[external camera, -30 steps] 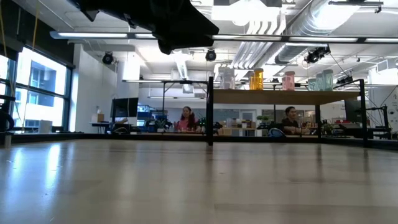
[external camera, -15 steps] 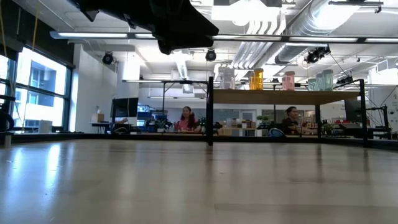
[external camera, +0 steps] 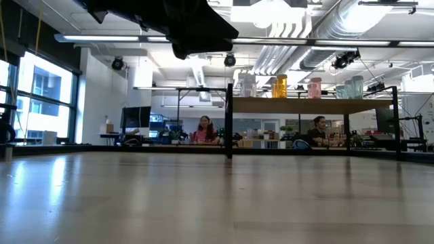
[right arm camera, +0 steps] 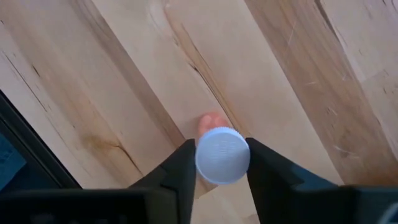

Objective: Pick and place medicine bottles onto shelf by color
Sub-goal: Put the pink pill bottle on the shelf aligned with the other pink pill bottle

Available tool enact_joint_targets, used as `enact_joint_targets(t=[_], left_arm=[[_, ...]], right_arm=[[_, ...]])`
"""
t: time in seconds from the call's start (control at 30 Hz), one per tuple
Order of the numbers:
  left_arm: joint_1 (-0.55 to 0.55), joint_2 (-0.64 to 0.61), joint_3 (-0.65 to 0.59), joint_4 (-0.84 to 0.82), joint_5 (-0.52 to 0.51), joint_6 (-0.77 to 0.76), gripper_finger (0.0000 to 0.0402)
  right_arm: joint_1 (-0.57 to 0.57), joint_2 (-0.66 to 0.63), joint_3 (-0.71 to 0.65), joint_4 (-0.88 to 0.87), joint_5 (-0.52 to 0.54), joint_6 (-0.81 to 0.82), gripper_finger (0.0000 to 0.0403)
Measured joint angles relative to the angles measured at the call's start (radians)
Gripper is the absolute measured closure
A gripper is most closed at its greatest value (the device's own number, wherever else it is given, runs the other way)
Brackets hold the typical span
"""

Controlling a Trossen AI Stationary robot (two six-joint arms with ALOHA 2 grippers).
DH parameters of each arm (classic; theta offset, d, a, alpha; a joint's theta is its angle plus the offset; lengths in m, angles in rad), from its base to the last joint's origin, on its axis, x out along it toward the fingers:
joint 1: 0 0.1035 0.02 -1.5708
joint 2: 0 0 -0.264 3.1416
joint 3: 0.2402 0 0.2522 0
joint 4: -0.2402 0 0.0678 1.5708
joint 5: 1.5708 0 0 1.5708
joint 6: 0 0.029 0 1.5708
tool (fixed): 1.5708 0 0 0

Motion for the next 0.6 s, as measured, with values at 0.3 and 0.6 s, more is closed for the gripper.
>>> enact_joint_targets(t=[0.3,0.6], left_arm=[[0.0,0.0,0.0,0.0,0.0,0.0,0.019],[0.0,0.0,0.0,0.0,0.0,0.0,0.019]], right_arm=[[-0.012,-0.001,0.0,0.001,0.005,-0.031,0.0305],[-0.149,-0.001,0.0,0.089,0.044,-0.373,0.0299]])
